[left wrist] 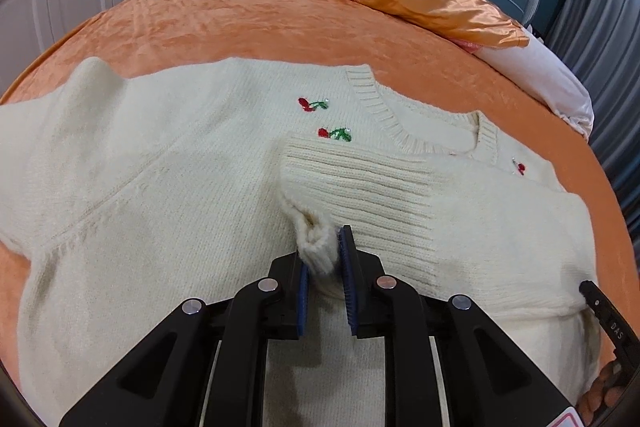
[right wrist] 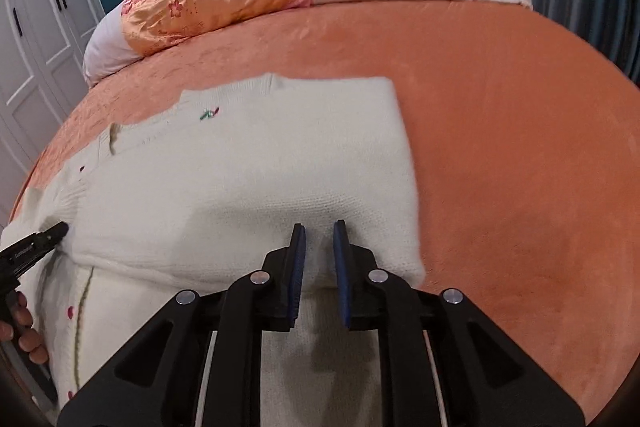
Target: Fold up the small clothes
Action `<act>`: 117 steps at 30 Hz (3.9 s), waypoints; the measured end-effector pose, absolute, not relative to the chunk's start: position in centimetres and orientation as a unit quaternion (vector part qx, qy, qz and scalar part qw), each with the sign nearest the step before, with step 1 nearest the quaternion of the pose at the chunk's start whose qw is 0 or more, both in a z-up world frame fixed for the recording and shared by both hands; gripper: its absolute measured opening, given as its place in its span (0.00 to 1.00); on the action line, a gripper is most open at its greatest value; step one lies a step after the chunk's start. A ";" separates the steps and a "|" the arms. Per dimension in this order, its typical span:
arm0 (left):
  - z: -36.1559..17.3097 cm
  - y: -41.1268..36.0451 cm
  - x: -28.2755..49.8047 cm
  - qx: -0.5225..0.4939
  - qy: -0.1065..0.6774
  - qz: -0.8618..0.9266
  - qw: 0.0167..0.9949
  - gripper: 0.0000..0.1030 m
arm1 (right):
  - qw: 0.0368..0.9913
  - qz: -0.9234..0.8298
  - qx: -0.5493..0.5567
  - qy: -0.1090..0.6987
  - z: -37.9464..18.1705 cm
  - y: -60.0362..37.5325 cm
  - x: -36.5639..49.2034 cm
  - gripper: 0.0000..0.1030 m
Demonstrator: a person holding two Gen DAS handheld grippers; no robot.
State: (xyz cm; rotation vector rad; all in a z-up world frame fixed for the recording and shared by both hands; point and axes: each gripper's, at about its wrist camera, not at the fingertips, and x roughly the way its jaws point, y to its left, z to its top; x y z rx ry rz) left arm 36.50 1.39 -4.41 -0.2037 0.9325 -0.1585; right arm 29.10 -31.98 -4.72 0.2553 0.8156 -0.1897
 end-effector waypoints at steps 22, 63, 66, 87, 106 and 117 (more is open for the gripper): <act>-3.3 43.7 34.5 -0.329 0.378 0.252 0.828 0.62 | 0.919 -0.096 0.088 0.373 -5.5 -30.3 26.8 0.19; -1.8 8.3 28.8 -0.207 0.443 -0.058 0.870 0.45 | 0.919 -0.030 0.168 0.356 -2.0 -29.0 26.1 0.50; -2.5 12.8 28.5 -0.264 0.440 -0.022 0.858 0.45 | 0.925 0.022 0.130 0.357 -0.2 -23.6 27.2 0.62; -3.3 13.8 31.3 -0.287 0.434 -0.008 0.854 0.45 | 0.846 -0.003 0.326 0.421 -4.7 -30.3 31.2 0.39; -1.2 14.4 33.9 -0.285 0.393 -0.015 0.874 0.15 | 0.947 0.088 0.186 0.249 7.1 -26.7 32.7 0.07; -4.7 11.1 33.2 -0.167 0.406 0.017 0.898 0.20 | 0.888 -0.014 0.166 0.429 -5.6 -28.8 35.9 0.09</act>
